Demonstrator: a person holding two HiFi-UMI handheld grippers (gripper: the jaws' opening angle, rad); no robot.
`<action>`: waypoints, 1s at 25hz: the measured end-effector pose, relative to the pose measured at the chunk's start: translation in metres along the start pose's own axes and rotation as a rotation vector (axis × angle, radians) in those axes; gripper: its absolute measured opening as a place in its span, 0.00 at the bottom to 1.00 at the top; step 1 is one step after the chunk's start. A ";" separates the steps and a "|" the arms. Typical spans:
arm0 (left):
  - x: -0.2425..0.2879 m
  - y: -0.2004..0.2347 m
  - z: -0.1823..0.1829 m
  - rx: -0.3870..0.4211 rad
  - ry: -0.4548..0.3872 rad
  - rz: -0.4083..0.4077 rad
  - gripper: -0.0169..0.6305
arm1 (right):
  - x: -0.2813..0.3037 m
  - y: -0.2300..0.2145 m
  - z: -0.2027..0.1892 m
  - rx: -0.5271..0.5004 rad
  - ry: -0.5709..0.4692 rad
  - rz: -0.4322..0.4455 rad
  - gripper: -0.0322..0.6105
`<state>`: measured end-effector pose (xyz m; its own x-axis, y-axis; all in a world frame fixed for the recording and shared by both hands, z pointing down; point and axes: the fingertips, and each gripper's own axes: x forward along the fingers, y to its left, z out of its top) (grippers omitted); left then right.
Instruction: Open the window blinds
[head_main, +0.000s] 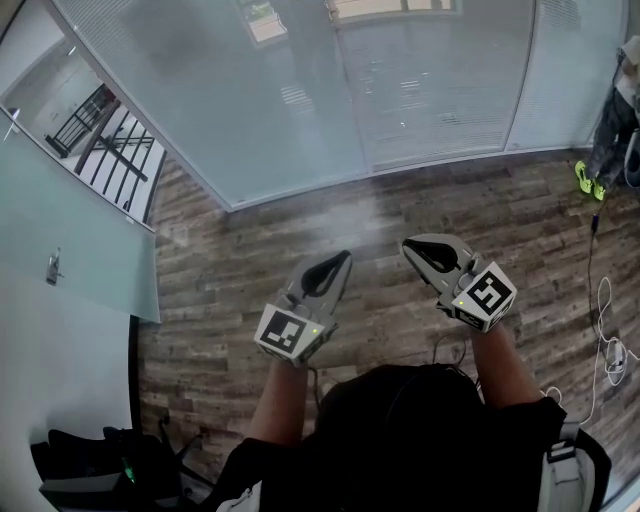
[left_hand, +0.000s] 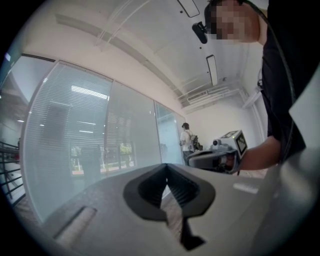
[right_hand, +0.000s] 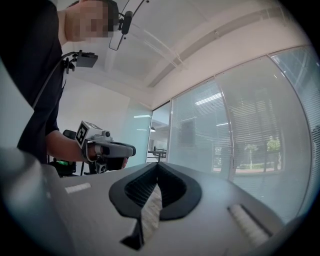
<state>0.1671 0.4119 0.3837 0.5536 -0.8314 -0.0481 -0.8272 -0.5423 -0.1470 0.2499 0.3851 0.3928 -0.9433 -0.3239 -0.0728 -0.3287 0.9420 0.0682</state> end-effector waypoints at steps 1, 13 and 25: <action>0.001 -0.003 0.000 -0.008 0.017 0.007 0.03 | -0.002 -0.001 -0.002 0.002 0.000 0.009 0.06; -0.015 -0.017 -0.005 0.006 0.090 0.068 0.03 | -0.009 0.001 -0.012 0.049 -0.012 0.081 0.06; -0.024 -0.008 -0.006 -0.021 0.063 0.040 0.03 | -0.001 -0.003 0.008 0.055 -0.056 0.056 0.06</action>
<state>0.1597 0.4351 0.3920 0.5132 -0.8582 0.0087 -0.8510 -0.5102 -0.1250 0.2525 0.3838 0.3845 -0.9556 -0.2663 -0.1261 -0.2707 0.9625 0.0189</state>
